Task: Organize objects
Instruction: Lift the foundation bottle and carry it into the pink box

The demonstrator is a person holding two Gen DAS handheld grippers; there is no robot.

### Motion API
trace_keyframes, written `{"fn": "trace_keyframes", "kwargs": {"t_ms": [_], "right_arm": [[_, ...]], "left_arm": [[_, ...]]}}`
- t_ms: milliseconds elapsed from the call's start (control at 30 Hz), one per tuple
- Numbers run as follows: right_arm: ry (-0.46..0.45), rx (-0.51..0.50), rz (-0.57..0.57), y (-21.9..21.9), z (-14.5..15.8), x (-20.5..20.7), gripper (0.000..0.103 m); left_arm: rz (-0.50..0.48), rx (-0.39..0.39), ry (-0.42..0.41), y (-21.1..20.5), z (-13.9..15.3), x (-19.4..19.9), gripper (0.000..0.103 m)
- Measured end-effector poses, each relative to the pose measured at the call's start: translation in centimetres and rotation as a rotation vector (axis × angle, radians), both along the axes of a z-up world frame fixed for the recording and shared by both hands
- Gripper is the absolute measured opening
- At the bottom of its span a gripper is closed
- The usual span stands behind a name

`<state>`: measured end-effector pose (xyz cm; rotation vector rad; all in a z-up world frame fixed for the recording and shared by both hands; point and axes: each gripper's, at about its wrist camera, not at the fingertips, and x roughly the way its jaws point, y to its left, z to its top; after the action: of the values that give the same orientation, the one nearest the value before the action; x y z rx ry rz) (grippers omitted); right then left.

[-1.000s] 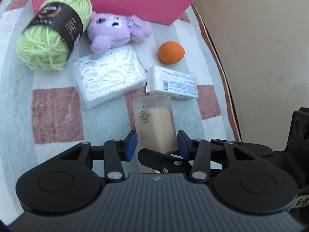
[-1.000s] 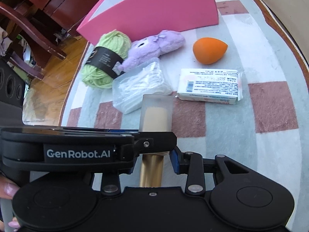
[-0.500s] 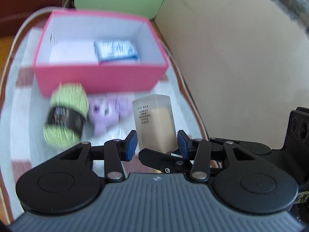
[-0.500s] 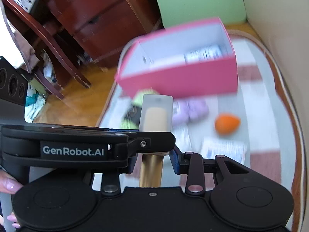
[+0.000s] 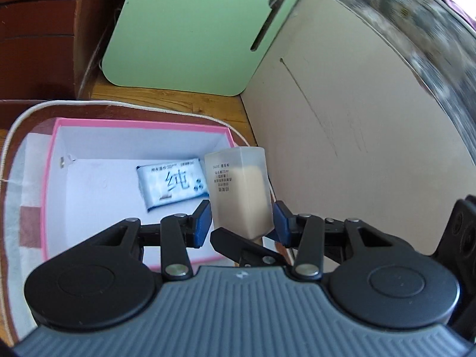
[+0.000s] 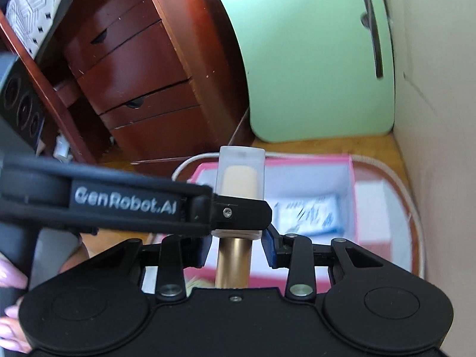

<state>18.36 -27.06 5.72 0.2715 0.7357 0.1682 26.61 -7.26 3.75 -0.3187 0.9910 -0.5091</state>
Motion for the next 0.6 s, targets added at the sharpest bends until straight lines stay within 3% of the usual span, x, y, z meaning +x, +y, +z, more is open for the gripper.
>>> {"fn": "trace_keyframes", "kwargs": {"t_ms": [133, 233, 433, 600], "right_arm": [[0.008, -0.038, 0.004, -1.4, -0.6, 3.0, 0.041], [0.024, 0.006, -0.015, -2.6, -2.4, 4.9, 0.041], [0.108, 0.018, -0.018, -3.1, -7.4, 6.6, 0.041], [0.184, -0.005, -0.017, -2.3, -10.4, 7.9, 0.041]], "left_arm": [[0.001, 0.013, 0.042, -1.0, -1.7, 3.6, 0.043], [-0.003, 0.03, 0.058, -1.7, -3.9, 4.8, 0.043], [0.013, 0.001, 0.154, -1.6, -9.9, 6.0, 0.043], [0.041, -0.004, 0.219, -1.1, -13.1, 6.1, 0.043]]}}
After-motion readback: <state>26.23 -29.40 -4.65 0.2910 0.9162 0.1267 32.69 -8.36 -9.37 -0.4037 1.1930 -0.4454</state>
